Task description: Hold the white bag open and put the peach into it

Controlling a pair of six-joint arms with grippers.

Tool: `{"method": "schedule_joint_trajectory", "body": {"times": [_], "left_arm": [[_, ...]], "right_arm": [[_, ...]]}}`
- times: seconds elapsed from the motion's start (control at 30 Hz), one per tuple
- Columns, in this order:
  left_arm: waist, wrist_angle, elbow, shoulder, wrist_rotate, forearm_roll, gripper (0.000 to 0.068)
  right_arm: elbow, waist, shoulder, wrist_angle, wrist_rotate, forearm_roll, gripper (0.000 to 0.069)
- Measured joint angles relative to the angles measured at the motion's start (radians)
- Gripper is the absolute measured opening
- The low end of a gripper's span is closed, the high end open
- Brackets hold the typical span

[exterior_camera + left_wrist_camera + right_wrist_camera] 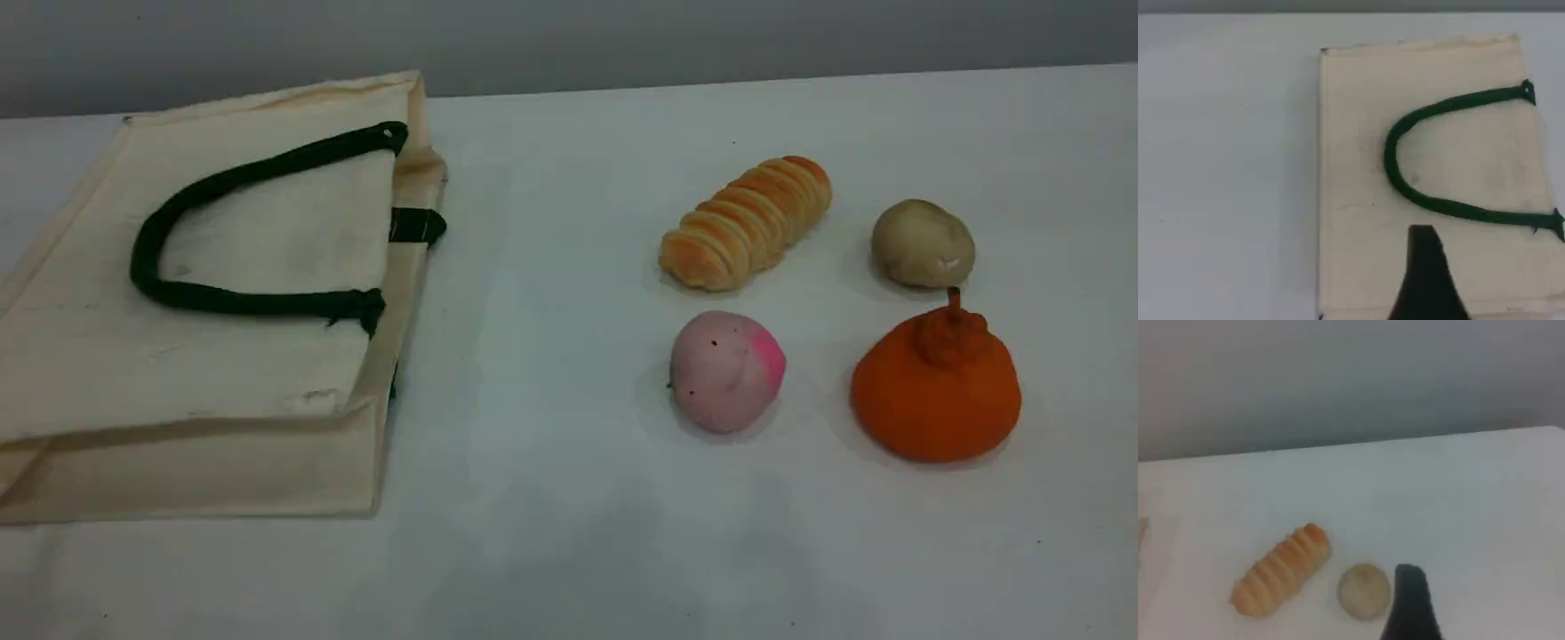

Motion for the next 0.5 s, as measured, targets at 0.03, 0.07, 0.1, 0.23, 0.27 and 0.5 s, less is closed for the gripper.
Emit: {"method": "schedule_joint_trajectory", "body": {"times": [0.03,0.07,0.1,0.23,0.27,0.5], "left_arm": [[0.0,0.006,-0.011,0.012,0.0,0.0,0.0442],[0.0,0.014,-0.025,0.027,0.0,0.0,0.0442],[0.0,0.02,-0.038,0.041,0.0,0.0,0.0442],[0.0,0.041,-0.09,0.099,0.0,0.0,0.0442],[0.0,0.052,-0.102,0.115,0.001,0.0,0.0442],[0.0,0.091,-0.159,0.204,0.001,0.0,0.0442]], "right_arm": [[0.0,0.0,0.005,-0.005,0.0,0.0,0.0471],[0.0,0.0,0.012,-0.005,0.0,0.002,0.0471],[0.0,0.0,0.017,-0.012,0.0,0.004,0.0471],[0.0,0.0,0.051,-0.026,-0.01,0.026,0.047],[0.0,0.0,0.061,-0.028,-0.02,0.032,0.047],[0.0,0.0,0.118,-0.029,-0.089,0.117,0.047]]}}
